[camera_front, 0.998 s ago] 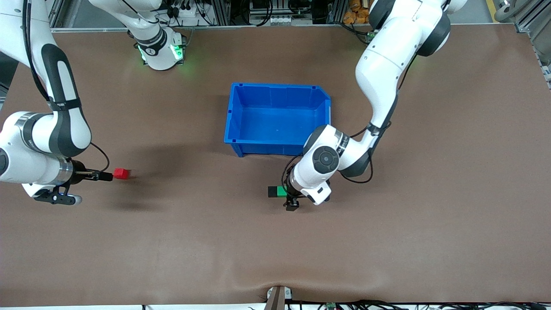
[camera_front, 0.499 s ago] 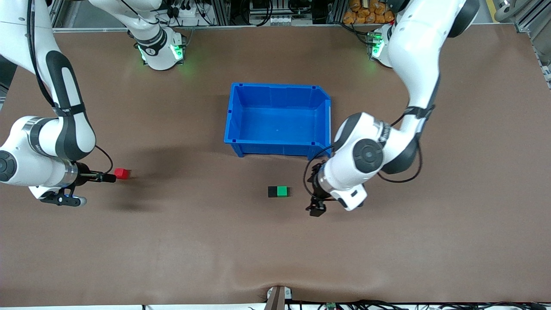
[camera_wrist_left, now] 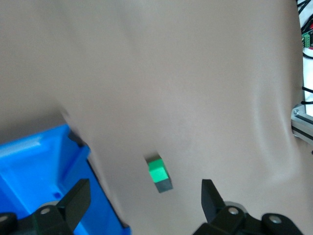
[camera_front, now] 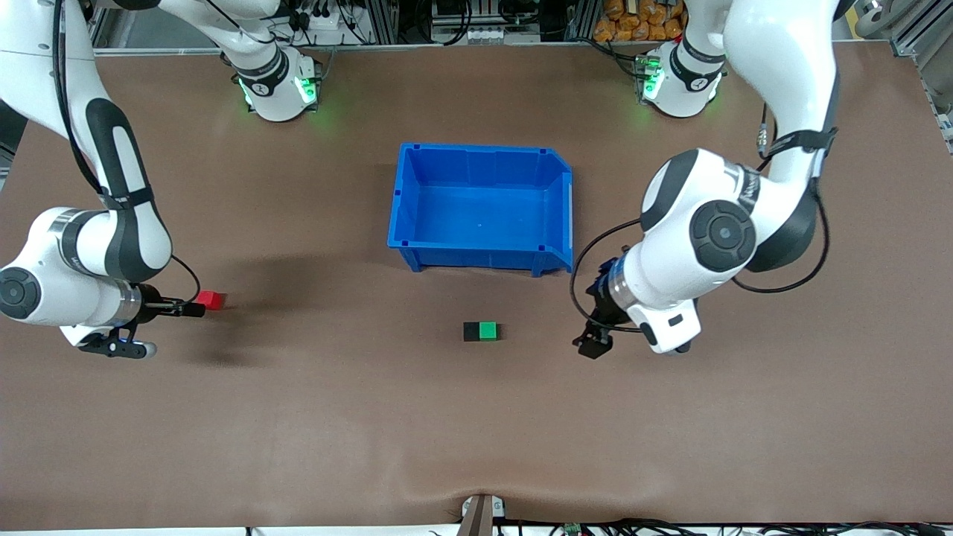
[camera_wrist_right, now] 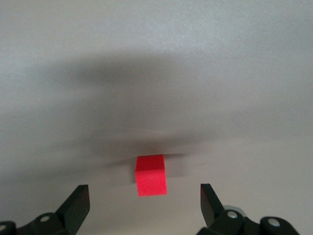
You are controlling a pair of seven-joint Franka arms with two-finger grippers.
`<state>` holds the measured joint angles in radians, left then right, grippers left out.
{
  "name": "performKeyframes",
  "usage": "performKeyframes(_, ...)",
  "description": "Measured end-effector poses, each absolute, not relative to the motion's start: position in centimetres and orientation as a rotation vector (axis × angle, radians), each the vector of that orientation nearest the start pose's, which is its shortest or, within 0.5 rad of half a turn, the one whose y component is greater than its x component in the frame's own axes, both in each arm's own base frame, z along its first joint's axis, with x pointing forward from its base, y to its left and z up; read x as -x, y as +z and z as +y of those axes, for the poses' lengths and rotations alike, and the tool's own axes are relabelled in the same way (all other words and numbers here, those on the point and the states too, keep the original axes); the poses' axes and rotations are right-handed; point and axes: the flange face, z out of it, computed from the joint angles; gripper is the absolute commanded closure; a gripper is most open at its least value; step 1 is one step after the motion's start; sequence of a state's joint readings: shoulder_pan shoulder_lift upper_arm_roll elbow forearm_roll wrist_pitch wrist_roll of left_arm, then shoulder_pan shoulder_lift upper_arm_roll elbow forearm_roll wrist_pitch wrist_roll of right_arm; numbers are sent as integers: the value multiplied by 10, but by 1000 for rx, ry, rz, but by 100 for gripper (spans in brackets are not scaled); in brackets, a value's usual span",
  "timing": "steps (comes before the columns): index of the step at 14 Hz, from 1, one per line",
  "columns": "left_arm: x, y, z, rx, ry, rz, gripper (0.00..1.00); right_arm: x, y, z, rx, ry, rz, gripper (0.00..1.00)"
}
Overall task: Attach green and red cubes to black cube
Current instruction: 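Open and raise the left gripper while the right gripper grasps the red cube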
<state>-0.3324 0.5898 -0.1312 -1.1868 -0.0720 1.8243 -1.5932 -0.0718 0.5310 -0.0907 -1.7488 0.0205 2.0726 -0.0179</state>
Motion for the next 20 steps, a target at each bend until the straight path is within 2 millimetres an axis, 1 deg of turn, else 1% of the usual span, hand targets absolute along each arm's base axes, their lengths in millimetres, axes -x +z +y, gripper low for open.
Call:
performKeyframes(2, -658, 470, -292, 2757, 123, -1680, 0, -631, 245, -102, 3124, 346, 242, 0)
performKeyframes(4, -653, 492, -270, 2797, 112, -1572, 0, -630, 236, -103, 3122, 366, 243, 0)
performKeyframes(6, -644, 515, -241, 2858, 92, -1451, 0, -629, 228, -102, 3120, 385, 243, 0)
performKeyframes(8, -631, 536, -208, 2916, 73, -1320, 0, -628, 222, -102, 3118, 395, 242, 0)
performKeyframes(10, -617, 549, -178, 2961, 73, -1180, 0, -629, 219, -102, 3119, 394, 240, 0)
performKeyframes(12, -606, 557, -152, 2974, 93, -1099, 0, -629, 215, -101, 3119, 393, 237, 0)
performKeyframes(14, -600, 561, -133, 2975, 118, -1049, 0, -629, 207, -101, 3119, 399, 237, 0)
performKeyframes(15, -597, 562, -123, 2979, 120, -979, 0, -628, 202, -100, 3118, 407, 236, 3)
performKeyframes(16, -595, 561, -117, 2982, 117, -919, 0, -627, 200, -100, 3118, 413, 236, 7)
performKeyframes(18, -592, 561, -103, 3004, 112, -767, 0, -626, 194, -100, 3116, 426, 234, 13)
performKeyframes(19, -590, 563, -93, 3023, 111, -687, 0, -626, 191, -100, 3115, 433, 234, 14)
performKeyframes(20, -589, 566, -81, 3043, 108, -605, 0, -625, 189, -99, 3113, 439, 233, 18)
